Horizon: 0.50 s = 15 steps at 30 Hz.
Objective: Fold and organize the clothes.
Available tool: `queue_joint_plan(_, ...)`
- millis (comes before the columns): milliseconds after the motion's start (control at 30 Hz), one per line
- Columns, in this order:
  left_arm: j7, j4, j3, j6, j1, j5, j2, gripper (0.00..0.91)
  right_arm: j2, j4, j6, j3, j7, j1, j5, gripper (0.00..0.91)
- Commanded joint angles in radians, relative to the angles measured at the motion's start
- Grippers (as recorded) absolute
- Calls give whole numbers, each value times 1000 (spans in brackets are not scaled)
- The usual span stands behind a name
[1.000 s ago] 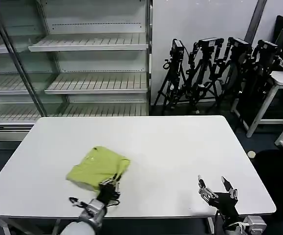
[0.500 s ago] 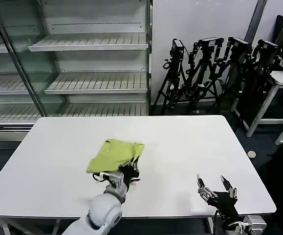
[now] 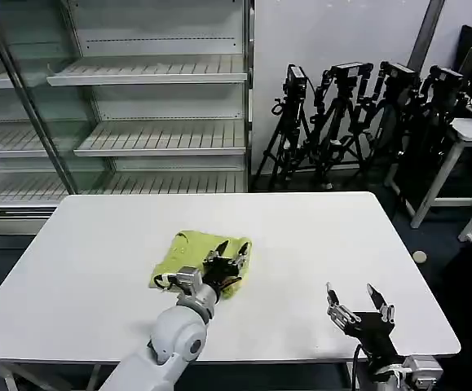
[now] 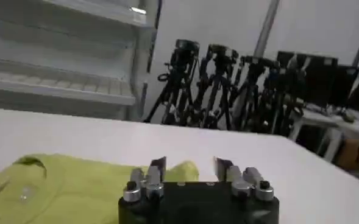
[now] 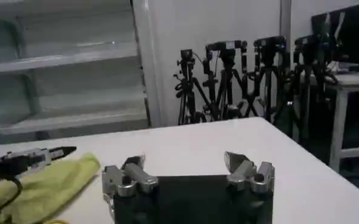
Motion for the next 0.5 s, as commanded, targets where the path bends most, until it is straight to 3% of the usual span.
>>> queue_joint_plan(33, 39, -261, -306, -86, 282, 179, 131, 907, 4, -31, 74, -39, -21, 28, -191, 907)
queue_joint_plan(167, 88, -356, -474, -143, 487, 264, 170, 907, 18, -35, 105, -74, -10, 43, -220, 907)
queue_joint_plan(267, 105, -400, -586, -159, 591, 299, 153, 907, 34, -43, 106, -108, -17, 56, -245, 907)
queue_joint_plan(500, 153, -447, -674, -149, 699, 389, 103, 907, 28, -65, 110, -141, -29, 70, -289, 907)
